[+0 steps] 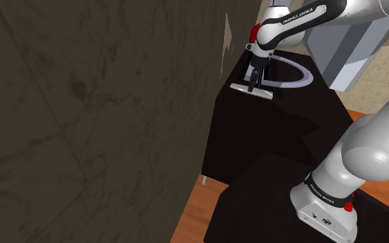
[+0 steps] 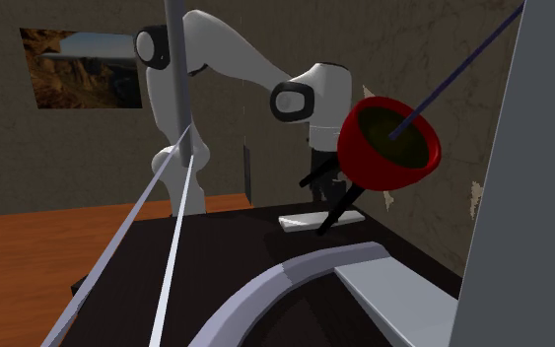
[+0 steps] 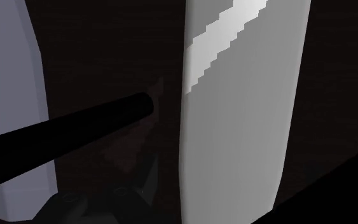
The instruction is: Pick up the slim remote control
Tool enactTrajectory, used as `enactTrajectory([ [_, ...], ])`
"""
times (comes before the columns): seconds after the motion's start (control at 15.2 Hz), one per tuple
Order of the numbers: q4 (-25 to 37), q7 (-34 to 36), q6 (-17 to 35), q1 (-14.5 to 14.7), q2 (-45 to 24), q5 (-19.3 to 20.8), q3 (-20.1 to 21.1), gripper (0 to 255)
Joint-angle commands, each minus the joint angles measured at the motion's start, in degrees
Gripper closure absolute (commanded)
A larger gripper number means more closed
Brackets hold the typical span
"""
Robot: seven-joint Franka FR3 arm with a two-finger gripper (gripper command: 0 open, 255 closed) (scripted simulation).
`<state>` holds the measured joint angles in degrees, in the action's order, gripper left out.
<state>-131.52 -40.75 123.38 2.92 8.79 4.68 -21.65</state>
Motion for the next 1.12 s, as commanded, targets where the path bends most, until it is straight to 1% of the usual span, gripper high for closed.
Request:
enactTrajectory([
  [0.0, -0.99, 0.01, 1.52, 0.04, -0.65, -0.17, -0.06, 0],
  [0.2, -1.23, -0.05, 1.98, 0.03, -0.89, -0.25, -0.09, 0],
  [0.26, -1.25, -0.03, 1.98, 0.03, -0.86, -0.24, -0.08, 255],
  [0.86, -1.23, -0.05, 1.98, 0.03, -0.89, -0.25, -0.09, 255],
  [1.06, 0.07, 0.23, -0.42, 0.02, 0.27, 0.10, 0.11, 255],
])
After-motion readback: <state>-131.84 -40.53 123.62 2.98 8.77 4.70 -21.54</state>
